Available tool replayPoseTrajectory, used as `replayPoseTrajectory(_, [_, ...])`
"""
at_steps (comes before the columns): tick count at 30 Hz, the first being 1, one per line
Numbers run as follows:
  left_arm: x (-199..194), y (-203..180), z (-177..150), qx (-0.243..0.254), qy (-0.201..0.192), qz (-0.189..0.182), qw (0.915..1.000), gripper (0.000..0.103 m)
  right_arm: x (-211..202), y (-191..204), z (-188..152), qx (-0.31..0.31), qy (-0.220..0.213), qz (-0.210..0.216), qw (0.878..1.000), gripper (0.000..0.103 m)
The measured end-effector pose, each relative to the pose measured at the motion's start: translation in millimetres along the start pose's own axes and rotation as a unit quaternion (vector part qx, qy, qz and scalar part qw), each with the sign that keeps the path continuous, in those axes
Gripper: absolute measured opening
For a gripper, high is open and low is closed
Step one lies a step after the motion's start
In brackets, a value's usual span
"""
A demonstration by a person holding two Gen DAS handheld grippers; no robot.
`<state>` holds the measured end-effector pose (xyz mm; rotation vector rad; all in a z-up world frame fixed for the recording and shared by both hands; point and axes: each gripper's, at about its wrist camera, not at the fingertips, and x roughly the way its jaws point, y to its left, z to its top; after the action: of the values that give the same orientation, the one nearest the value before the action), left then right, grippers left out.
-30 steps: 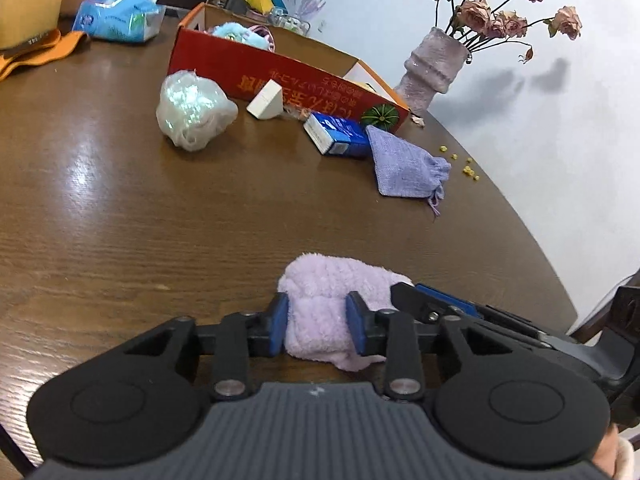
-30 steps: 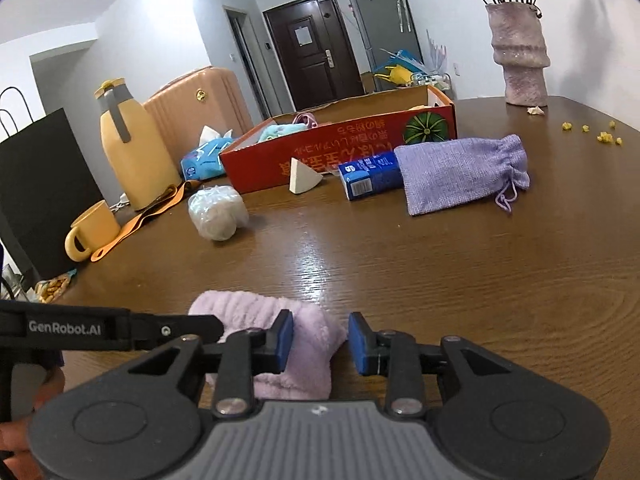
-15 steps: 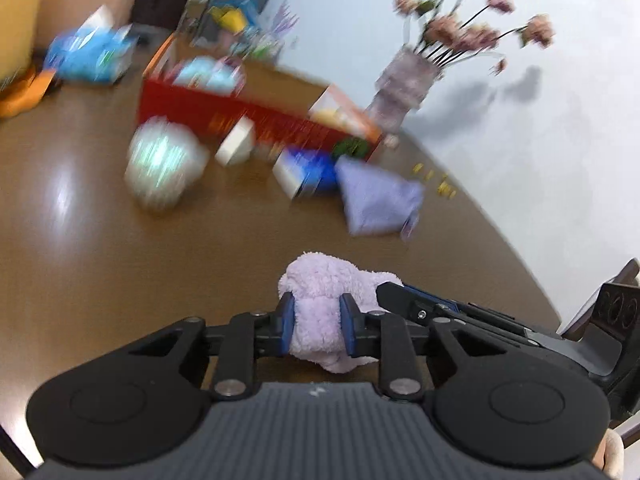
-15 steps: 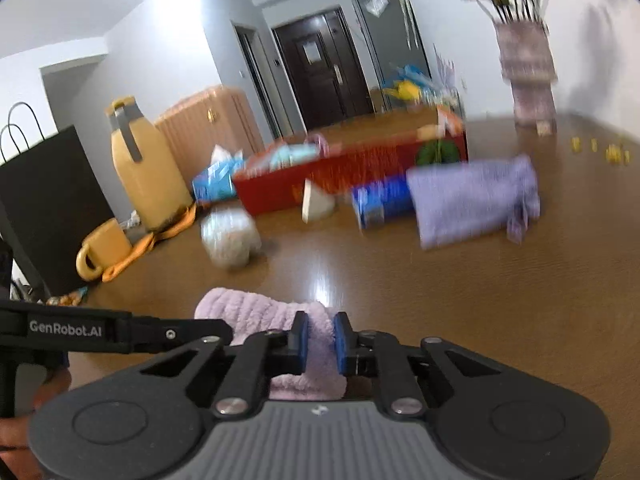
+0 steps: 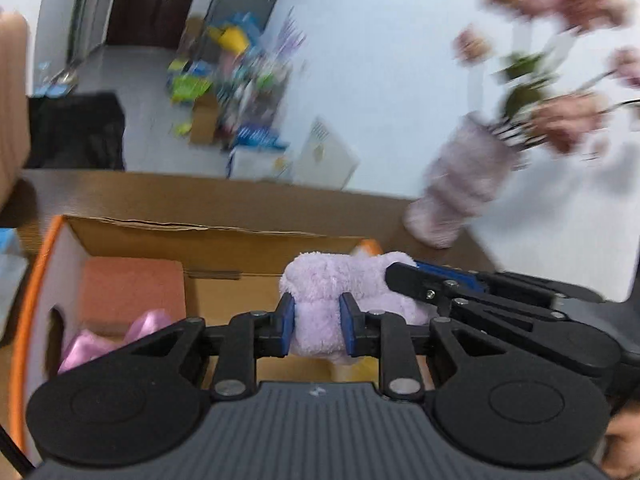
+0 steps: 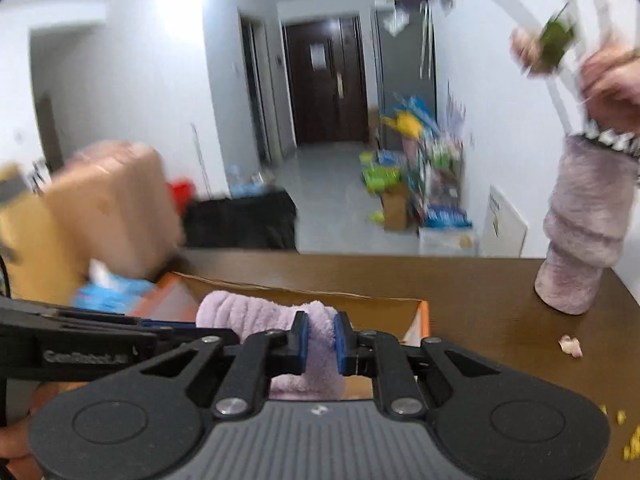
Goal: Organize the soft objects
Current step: 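Lower the pink towel into the box and open both grippers, then withdraw both grippers from the box toward the purple drawstring pouch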
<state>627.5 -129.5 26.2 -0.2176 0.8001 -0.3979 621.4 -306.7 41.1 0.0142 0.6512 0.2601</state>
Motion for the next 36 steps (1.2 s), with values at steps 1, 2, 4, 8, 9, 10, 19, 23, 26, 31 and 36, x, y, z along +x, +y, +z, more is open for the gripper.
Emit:
replayPoseTrajectory(1, [20, 3, 6, -0.002, 0.011, 0.013, 0.9999, 0.024, 22, -3, 4, -0.007, 0.014, -0.008, 1.000, 0.013])
replayPoseTrajectory(2, [38, 7, 10, -0.008, 0.017, 0.023, 0.9996, 0.024, 42, -7, 6, -0.009, 0.027, -0.019, 0.999, 0.013])
replayPoseTrajectory(4, [71, 16, 13, -0.029, 0.036, 0.042, 0.9981, 0.025, 73, -8, 7, -0.021, 0.042, -0.038, 0.998, 0.013])
replayPoseTrajectory(8, [101, 34, 14, -0.070, 0.059, 0.063, 0.9938, 0.026, 107, -9, 4, -0.061, 0.071, -0.090, 0.992, 0.018])
replayPoseTrajectory(9, [98, 34, 13, -0.069, 0.057, 0.060, 0.9941, 0.027, 108, -9, 3, -0.063, 0.073, -0.095, 0.991, 0.018])
replayPoseTrajectory(10, [94, 36, 13, -0.068, 0.050, 0.059, 0.9947, 0.028, 109, -10, 1, -0.062, 0.073, -0.095, 0.991, 0.021])
replayPoseTrajectory(19, [-5, 23, 18, 0.020, -0.003, 0.105, 0.9943, 0.034, 15, -1, 18, -0.057, 0.035, -0.087, 0.994, 0.034])
replayPoseTrajectory(23, [-76, 17, 7, 0.069, -0.048, 0.161, 0.9834, 0.054, -52, 6, 26, -0.048, 0.001, -0.081, 0.996, 0.049])
replayPoseTrajectory(26, [-134, 13, -14, 0.101, -0.075, 0.193, 0.9731, 0.064, -113, 16, 19, -0.047, -0.032, -0.068, 0.996, 0.057])
replayPoseTrajectory(31, [-221, 11, -58, 0.115, -0.136, 0.225, 0.9581, 0.084, -201, 35, -5, -0.058, -0.093, -0.057, 0.992, 0.077])
replayPoseTrajectory(36, [-278, 2, -96, 0.121, -0.181, 0.238, 0.9465, 0.098, -254, 51, -26, -0.058, -0.131, -0.053, 0.988, 0.083])
